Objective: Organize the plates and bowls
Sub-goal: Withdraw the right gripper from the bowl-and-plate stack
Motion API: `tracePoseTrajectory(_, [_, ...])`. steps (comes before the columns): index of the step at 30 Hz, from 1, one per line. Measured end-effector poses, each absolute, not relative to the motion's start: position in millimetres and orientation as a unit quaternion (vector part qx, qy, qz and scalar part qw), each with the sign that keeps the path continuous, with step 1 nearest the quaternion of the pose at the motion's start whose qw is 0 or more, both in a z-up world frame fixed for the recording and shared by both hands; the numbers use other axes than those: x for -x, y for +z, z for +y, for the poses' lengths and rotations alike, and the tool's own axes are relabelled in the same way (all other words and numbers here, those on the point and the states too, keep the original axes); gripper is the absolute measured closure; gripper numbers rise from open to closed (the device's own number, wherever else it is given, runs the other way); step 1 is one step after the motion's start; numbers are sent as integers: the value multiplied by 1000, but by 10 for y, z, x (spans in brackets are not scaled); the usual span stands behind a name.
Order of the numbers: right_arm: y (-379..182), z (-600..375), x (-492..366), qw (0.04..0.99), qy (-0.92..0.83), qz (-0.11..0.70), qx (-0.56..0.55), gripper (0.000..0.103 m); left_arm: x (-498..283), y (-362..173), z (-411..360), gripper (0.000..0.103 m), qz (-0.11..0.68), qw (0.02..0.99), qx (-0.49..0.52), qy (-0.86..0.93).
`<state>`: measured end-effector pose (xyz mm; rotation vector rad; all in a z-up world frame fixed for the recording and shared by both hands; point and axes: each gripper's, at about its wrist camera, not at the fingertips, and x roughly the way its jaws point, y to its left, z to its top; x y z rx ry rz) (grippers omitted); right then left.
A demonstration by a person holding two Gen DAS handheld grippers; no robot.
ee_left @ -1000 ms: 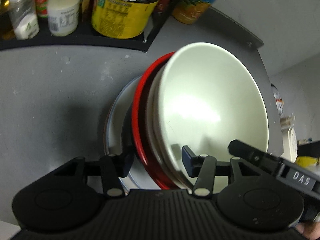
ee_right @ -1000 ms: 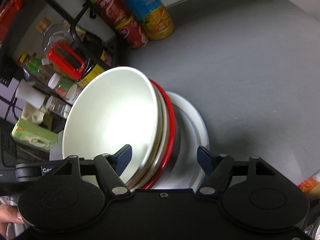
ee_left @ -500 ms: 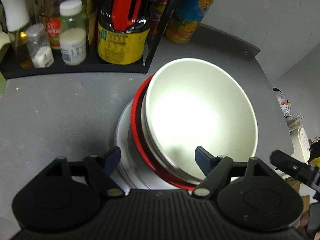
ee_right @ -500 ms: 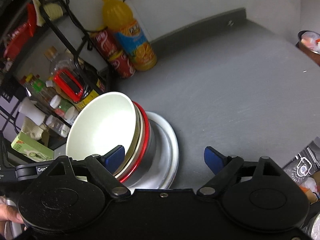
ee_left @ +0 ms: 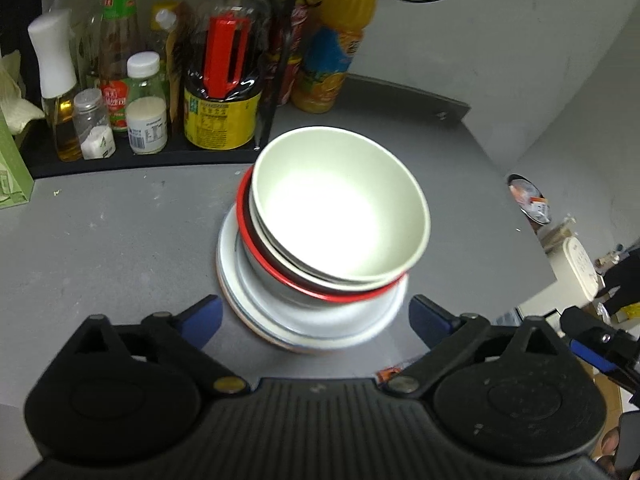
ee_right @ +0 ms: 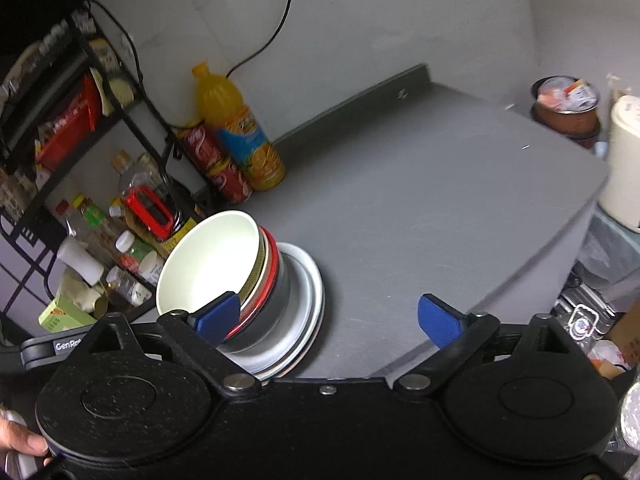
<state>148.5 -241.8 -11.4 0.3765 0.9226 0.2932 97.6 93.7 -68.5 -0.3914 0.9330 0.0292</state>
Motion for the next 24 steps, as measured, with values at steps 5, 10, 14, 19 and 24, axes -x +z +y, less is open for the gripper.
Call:
tracePoseTrajectory(5, [33,-2569,-1223,879,124,420,-188,0,-749,-583,869,0,440,879,182,-5])
tracePoseTrajectory(10, [145,-2661,-996,889,113,406,-180,0,-526,-462,810,0,425,890,165,-11])
tracePoseTrajectory(14, [220,-2684,-837,896,106,396,-170,0,-354,-369,790,0,409,898,162,-20])
tracePoseTrajectory(19, [333,-2711,-643,906,98,380,-158,0,-161,-268,747,0,398,905,147,-29])
tracePoseTrajectory(24, [454,-2719,-477,912,93,375,-138,0,1,-205,703,0,397,908,127,-46])
